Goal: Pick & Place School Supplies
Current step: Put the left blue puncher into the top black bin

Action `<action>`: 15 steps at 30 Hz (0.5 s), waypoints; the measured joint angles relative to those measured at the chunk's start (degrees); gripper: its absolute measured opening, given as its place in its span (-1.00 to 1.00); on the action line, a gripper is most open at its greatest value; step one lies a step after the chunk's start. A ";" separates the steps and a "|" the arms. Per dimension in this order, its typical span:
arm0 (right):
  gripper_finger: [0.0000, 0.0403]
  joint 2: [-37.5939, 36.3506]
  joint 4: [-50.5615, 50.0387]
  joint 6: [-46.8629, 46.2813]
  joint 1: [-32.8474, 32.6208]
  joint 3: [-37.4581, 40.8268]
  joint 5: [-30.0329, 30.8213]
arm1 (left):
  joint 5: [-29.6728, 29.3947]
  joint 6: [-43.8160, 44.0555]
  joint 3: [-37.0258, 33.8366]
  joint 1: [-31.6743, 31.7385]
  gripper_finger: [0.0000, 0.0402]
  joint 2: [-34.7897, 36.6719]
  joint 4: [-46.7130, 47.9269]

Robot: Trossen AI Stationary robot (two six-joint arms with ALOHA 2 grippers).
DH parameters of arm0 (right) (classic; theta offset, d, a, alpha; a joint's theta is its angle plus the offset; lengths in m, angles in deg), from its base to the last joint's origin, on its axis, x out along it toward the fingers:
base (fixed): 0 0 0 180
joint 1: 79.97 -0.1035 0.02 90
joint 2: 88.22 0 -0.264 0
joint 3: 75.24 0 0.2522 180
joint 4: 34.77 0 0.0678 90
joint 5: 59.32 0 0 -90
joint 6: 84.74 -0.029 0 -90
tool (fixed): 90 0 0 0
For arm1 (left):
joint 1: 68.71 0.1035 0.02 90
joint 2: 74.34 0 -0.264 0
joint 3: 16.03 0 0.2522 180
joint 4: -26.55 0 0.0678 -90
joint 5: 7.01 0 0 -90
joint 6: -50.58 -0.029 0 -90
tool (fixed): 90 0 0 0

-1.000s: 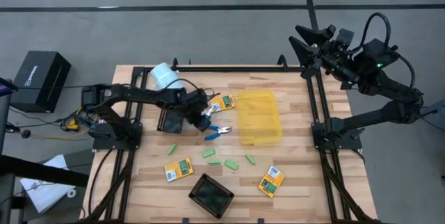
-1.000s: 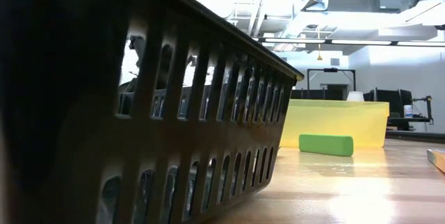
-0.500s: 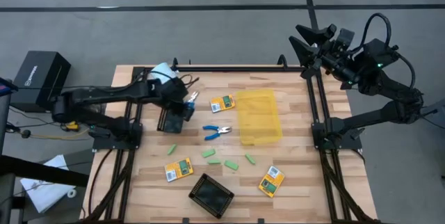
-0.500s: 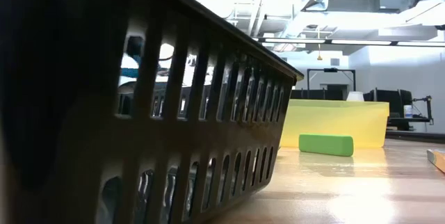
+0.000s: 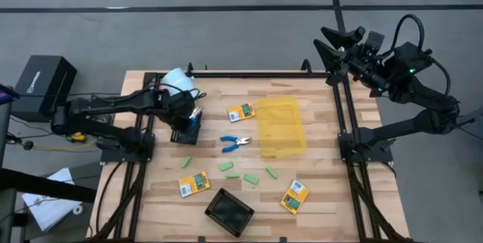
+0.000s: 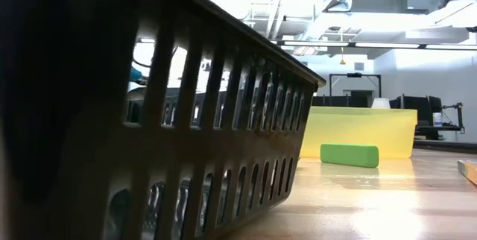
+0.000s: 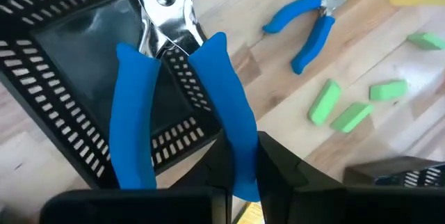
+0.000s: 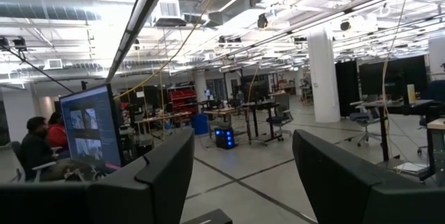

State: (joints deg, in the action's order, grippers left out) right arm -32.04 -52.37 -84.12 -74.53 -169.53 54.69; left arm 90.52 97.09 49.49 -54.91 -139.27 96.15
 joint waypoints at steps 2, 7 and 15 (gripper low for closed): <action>0.17 0.00 0.00 0.00 -0.02 0.00 -0.02 | 1.63 0.80 -1.59 -0.39 -0.87 0.03 0.03; 0.17 0.00 -0.20 0.00 0.00 0.00 -0.02 | 2.10 2.74 -7.18 -2.28 -0.87 0.00 0.09; 0.17 0.00 -0.17 0.00 0.00 0.00 0.00 | -1.46 3.71 -12.47 -2.47 -0.87 -0.04 -5.30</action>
State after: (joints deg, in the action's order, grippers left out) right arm -32.04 -52.55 -84.12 -74.53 -169.53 54.69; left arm 89.07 100.80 37.02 -57.38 -139.31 90.85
